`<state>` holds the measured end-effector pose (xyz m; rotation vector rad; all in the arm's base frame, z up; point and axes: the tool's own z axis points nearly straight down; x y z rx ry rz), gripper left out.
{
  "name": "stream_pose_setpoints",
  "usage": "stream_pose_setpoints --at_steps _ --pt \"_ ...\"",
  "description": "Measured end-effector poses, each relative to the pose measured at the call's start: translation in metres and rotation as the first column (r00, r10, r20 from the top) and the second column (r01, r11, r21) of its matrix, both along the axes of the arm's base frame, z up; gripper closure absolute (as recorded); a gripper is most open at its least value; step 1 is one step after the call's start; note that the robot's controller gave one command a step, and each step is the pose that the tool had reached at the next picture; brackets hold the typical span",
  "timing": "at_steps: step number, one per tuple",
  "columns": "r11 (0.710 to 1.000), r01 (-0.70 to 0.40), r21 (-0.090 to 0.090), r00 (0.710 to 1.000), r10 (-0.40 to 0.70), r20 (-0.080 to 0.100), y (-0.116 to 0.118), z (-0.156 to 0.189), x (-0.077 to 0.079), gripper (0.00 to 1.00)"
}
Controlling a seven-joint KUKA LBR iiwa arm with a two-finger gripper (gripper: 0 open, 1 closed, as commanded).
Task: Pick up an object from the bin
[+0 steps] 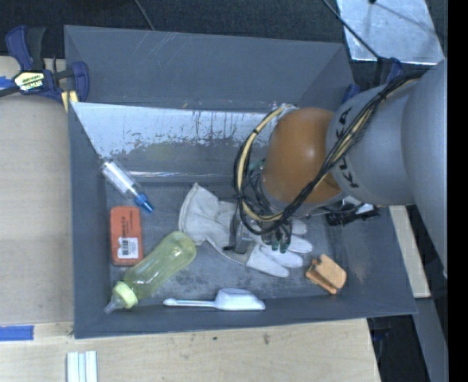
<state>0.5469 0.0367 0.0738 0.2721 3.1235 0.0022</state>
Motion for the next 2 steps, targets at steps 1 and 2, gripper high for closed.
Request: stream_pose_setpoints --at_steps 1,2 --pt "1.000 0.001 0.000 1.000 -0.001 0.000 0.000 0.000 0.000 1.00" --pt "0.987 -0.162 -0.003 0.987 0.162 0.000 -0.032 0.033 0.016 0.00"
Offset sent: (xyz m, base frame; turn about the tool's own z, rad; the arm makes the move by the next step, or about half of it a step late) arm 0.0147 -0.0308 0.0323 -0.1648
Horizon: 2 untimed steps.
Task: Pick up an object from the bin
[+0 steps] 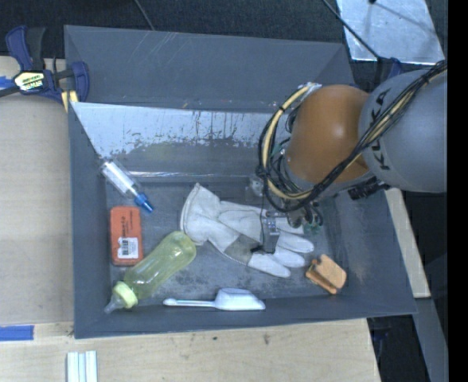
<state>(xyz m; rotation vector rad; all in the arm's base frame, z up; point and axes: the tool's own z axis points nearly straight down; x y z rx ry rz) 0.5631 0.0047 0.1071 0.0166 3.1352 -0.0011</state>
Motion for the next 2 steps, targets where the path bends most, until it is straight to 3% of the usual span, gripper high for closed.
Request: stream_pose_setpoints --at_steps 1,2 --pt "1.000 0.000 0.001 1.000 0.000 -0.002 0.001 -0.001 -0.001 0.00" --pt "0.995 -0.096 0.001 0.995 0.096 0.000 -0.002 -0.030 0.001 1.00"
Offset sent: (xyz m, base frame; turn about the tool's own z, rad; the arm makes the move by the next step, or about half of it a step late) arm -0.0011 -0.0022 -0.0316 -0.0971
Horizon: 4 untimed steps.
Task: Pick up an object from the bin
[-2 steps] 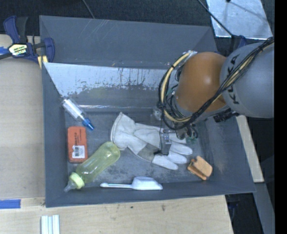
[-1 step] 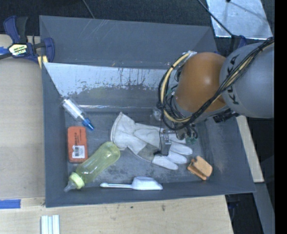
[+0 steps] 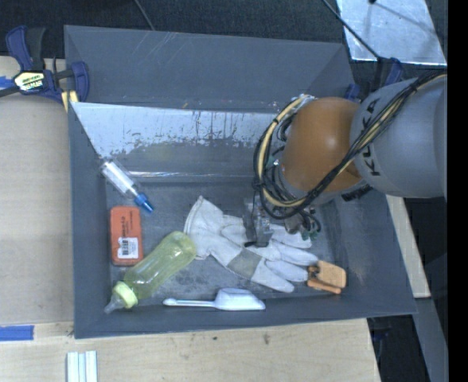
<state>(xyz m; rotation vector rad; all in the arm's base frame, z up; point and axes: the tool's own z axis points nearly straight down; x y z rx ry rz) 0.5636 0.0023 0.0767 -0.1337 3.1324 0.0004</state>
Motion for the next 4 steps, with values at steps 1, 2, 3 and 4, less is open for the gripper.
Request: stream_pose_setpoints --at_steps 1,2,3,4 --pt "1.000 0.001 0.000 1.000 -0.001 -0.002 0.000 -0.001 -0.001 0.00" --pt "1.000 0.002 0.000 1.000 -0.002 -0.001 -0.001 0.000 0.000 1.00" --pt "1.000 0.002 0.000 1.000 -0.002 -0.001 -0.001 0.000 0.000 1.00" --pt "1.000 -0.007 -0.001 1.000 0.007 -0.010 0.012 0.046 0.004 1.00"
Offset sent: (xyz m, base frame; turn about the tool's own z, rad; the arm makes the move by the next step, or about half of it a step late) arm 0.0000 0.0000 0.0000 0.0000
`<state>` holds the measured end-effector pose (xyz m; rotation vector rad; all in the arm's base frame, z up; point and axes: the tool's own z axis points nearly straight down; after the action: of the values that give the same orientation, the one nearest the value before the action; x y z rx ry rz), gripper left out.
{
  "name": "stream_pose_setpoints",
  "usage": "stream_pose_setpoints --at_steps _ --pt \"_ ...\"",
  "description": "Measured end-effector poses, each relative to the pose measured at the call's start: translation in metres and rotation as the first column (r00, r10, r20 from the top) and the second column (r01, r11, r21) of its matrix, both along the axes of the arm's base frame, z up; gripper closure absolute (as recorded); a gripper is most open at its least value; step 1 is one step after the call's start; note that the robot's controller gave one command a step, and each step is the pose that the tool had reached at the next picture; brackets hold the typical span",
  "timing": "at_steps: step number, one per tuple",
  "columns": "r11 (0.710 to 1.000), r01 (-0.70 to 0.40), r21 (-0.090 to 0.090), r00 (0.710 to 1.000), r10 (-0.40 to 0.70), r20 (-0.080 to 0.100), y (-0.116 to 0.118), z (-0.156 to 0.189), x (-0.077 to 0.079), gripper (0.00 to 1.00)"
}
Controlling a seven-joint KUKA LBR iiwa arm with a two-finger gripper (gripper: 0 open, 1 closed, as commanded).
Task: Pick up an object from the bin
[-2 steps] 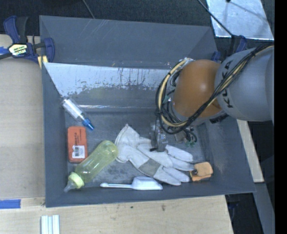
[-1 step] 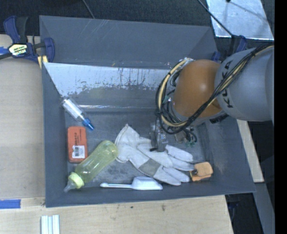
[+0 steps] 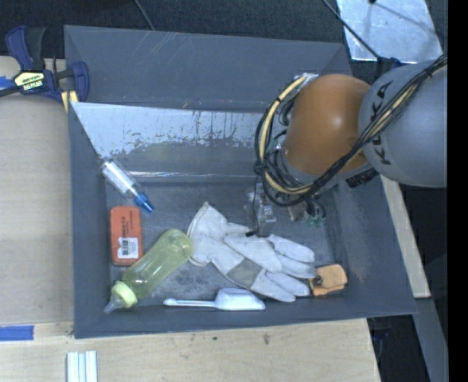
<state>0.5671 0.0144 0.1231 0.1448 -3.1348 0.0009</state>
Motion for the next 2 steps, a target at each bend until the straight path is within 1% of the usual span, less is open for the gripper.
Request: stream_pose_setpoints --at_steps 1,2 --pt "1.000 -0.011 0.001 1.000 0.011 0.007 -0.0024 0.0281 0.0077 0.00" --pt "1.000 -0.011 0.001 1.000 0.011 0.007 -0.0025 0.0280 0.0076 0.00"
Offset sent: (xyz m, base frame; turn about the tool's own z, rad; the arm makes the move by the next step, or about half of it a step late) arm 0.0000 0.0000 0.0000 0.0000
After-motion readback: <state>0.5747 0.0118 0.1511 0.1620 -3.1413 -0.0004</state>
